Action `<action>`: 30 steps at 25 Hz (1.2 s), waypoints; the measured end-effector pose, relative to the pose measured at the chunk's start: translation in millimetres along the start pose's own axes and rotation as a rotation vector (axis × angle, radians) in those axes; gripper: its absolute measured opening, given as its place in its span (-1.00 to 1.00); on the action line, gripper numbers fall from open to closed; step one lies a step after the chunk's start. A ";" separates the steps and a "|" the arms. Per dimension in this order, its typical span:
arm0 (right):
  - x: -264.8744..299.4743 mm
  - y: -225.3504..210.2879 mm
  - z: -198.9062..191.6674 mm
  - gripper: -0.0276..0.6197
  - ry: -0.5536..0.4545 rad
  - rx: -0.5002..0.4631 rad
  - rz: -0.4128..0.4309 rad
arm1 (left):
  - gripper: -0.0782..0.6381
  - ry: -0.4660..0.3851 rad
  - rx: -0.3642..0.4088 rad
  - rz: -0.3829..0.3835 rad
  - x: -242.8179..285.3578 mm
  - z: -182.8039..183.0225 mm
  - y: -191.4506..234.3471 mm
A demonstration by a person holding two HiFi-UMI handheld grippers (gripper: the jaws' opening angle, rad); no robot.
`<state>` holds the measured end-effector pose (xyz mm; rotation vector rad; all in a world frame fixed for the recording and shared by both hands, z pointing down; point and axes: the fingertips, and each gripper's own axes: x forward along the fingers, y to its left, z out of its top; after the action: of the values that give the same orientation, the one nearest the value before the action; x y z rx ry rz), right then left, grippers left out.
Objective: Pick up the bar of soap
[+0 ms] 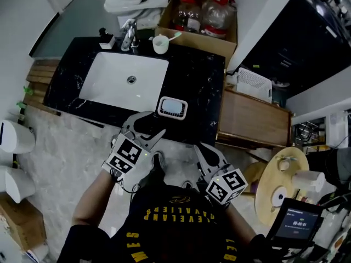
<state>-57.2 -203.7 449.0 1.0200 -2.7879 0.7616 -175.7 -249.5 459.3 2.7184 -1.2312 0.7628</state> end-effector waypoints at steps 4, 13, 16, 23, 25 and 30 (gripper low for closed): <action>30.4 -2.6 5.0 -0.83 -0.015 0.042 -0.070 | -0.08 0.082 0.103 -0.116 36.2 -17.4 29.3; 53.8 -16.4 14.0 -0.83 -0.046 0.097 -0.210 | 0.00 0.298 0.404 -0.366 104.2 -57.6 34.5; 50.7 -24.0 13.4 -0.83 -0.057 0.117 -0.237 | 0.01 0.365 0.467 -0.415 120.2 -68.6 32.4; 41.9 -35.8 15.6 -0.83 -0.085 0.157 -0.219 | 0.01 0.550 0.546 -0.491 142.2 -88.4 28.9; 38.0 -39.9 17.1 -0.83 -0.093 0.165 -0.209 | 0.01 0.593 0.569 -0.502 148.8 -93.0 26.3; 27.8 -48.9 17.0 -0.83 -0.112 0.200 -0.193 | 0.01 0.687 0.604 -0.521 157.5 -104.6 23.6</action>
<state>-46.6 -260.1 461.5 1.3821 -2.6899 1.0008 -147.9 -347.8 620.2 2.5390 -0.1430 1.9628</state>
